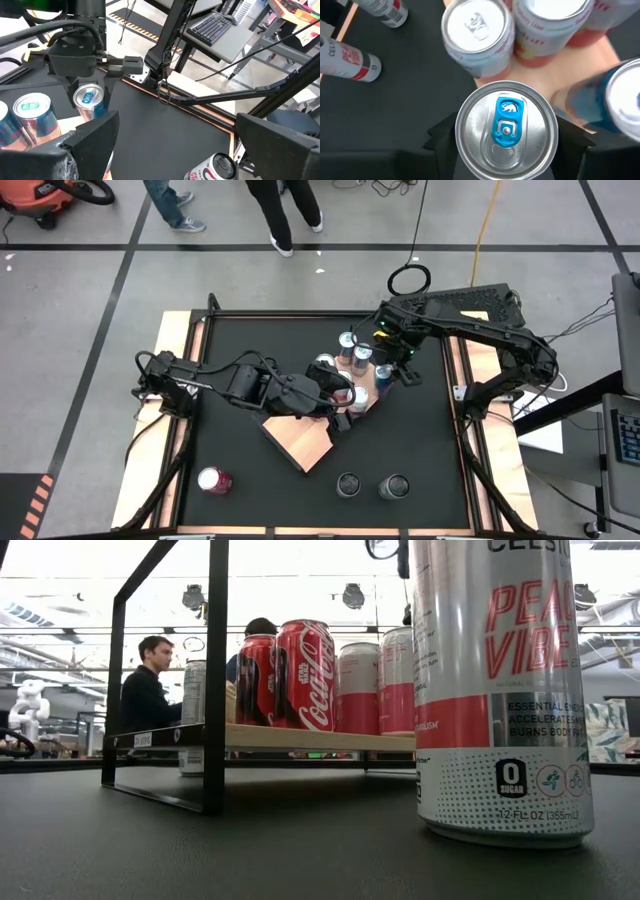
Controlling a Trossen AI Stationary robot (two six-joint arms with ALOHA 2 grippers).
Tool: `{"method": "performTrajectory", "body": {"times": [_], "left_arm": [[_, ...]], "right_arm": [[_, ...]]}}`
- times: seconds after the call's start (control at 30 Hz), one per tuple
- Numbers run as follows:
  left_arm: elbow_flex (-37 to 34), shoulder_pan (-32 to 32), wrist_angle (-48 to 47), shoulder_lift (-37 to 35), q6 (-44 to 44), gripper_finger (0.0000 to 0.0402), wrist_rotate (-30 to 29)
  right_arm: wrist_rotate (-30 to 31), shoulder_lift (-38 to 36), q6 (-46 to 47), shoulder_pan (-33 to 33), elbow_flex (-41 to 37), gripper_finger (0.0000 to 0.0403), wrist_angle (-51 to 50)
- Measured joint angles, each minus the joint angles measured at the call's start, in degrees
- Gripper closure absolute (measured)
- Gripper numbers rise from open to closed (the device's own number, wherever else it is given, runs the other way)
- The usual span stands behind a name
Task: Place canned beverage on shelf
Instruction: Put the blue soda can on the shelf aligned with the other blue soda cans
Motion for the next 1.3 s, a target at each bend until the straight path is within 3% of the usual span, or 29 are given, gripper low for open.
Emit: {"method": "performTrajectory", "body": {"times": [0.47,0.7,1.3], "left_arm": [[0.0,0.15,-0.07,0.0,0.07,0.0004,-0.07],[0.0,0.15,-0.2,0.0,0.51,0.0004,-0.07],[-0.01,0.15,-0.22,0.0,1.41,0.0004,-0.04]], "right_arm": [[0.46,0.0,-3.19,0.0,0.0,0.019,3.42],[3.56,0.45,-4.38,-0.06,-0.01,0.019,4.23],[3.12,1.51,-3.87,-0.07,-0.96,0.019,5.22]]}}
